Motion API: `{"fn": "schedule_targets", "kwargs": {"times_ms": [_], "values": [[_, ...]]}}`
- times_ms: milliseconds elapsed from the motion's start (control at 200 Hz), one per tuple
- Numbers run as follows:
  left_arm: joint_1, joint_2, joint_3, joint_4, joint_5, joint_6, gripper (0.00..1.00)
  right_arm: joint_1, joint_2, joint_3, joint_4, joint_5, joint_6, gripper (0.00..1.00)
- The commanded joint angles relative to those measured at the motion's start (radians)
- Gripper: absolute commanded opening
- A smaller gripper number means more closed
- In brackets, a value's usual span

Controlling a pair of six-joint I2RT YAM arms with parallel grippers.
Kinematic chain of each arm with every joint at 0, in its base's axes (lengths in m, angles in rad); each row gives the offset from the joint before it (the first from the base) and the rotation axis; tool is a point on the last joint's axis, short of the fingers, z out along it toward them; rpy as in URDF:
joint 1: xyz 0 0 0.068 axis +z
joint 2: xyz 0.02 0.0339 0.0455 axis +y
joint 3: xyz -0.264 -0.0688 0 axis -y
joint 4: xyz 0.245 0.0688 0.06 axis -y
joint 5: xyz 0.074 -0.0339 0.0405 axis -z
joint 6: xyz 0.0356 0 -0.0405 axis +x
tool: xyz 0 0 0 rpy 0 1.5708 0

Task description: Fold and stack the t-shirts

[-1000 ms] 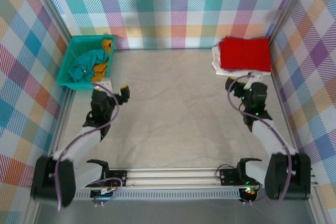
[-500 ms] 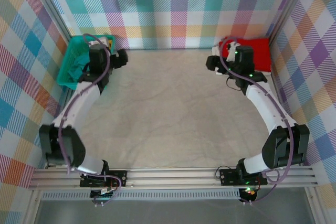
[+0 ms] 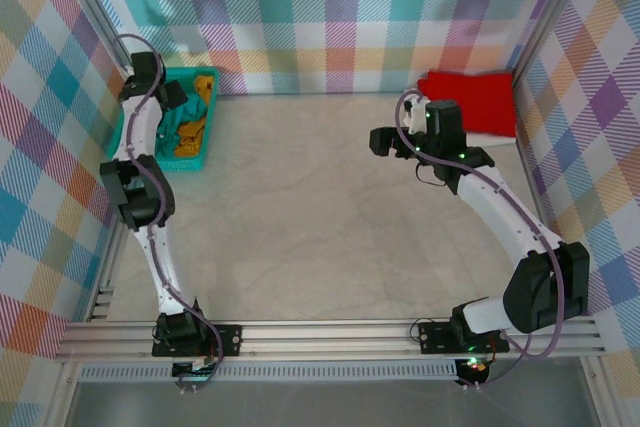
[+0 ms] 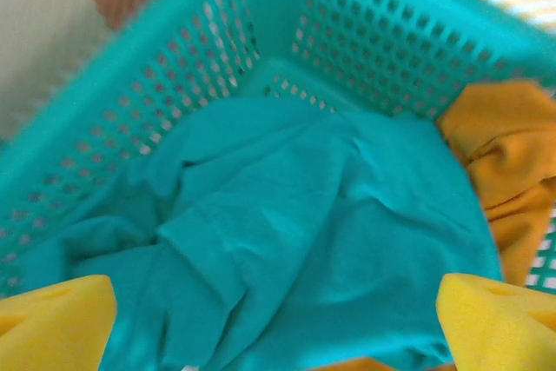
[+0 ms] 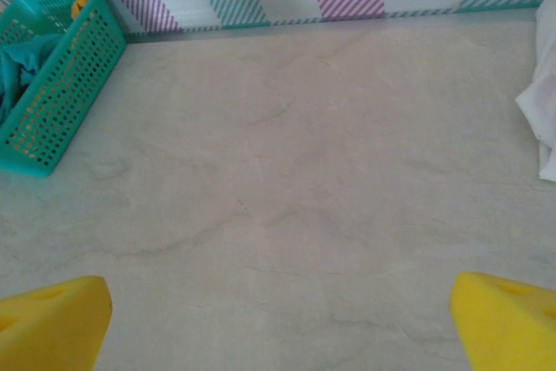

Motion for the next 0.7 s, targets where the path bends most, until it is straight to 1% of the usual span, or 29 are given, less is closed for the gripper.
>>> {"fn": "schedule_targets", "kwargs": {"times_ms": [0,60,85,110,165,215,250,295,345,390,440,585,665,695], "values": [[-0.007,0.076,0.101,-0.143,0.101,0.023,0.96,0.007,-0.038,0.010,-0.016,0.021,-0.021,1.00],[-0.012,0.099,0.136,-0.176,0.098,0.020,0.95,0.006,-0.044,0.011,-0.014,0.029,-0.021,1.00],[-0.012,0.101,0.137,-0.177,0.099,0.019,0.93,0.006,-0.047,0.012,-0.013,0.030,-0.021,1.00],[-0.011,0.103,0.136,-0.173,0.102,0.016,0.89,0.007,-0.050,0.014,-0.012,0.031,-0.019,1.00],[-0.008,0.111,0.138,-0.162,0.134,0.006,0.71,0.007,-0.057,0.009,-0.001,0.032,-0.013,1.00],[-0.003,0.123,0.141,-0.155,0.173,-0.006,0.60,0.006,-0.061,-0.002,0.017,0.032,-0.009,1.00],[-0.003,0.132,0.146,-0.155,0.179,-0.014,0.54,0.008,-0.061,-0.007,0.027,0.033,-0.009,1.00],[-0.002,0.139,0.156,-0.165,0.192,-0.015,0.36,0.006,-0.055,-0.007,0.030,0.034,-0.009,1.00],[-0.001,0.139,0.163,-0.177,0.194,-0.031,0.25,0.007,-0.051,-0.003,0.025,0.038,-0.007,1.00],[0.000,0.130,0.165,-0.185,0.215,-0.045,0.20,0.006,-0.050,-0.003,0.022,0.038,-0.008,1.00],[-0.001,0.114,0.162,-0.182,0.230,-0.054,0.12,0.007,-0.050,-0.002,0.020,0.041,-0.010,1.00],[-0.002,0.052,0.170,-0.140,0.250,-0.083,0.09,0.007,-0.055,-0.002,0.023,0.055,-0.020,1.00],[-0.003,0.011,0.178,-0.136,0.252,-0.104,0.00,0.006,-0.058,-0.001,0.029,0.053,-0.017,1.00],[-0.004,-0.002,0.182,-0.142,0.245,-0.116,0.00,0.006,-0.058,-0.004,0.033,0.051,-0.014,1.00]]}}
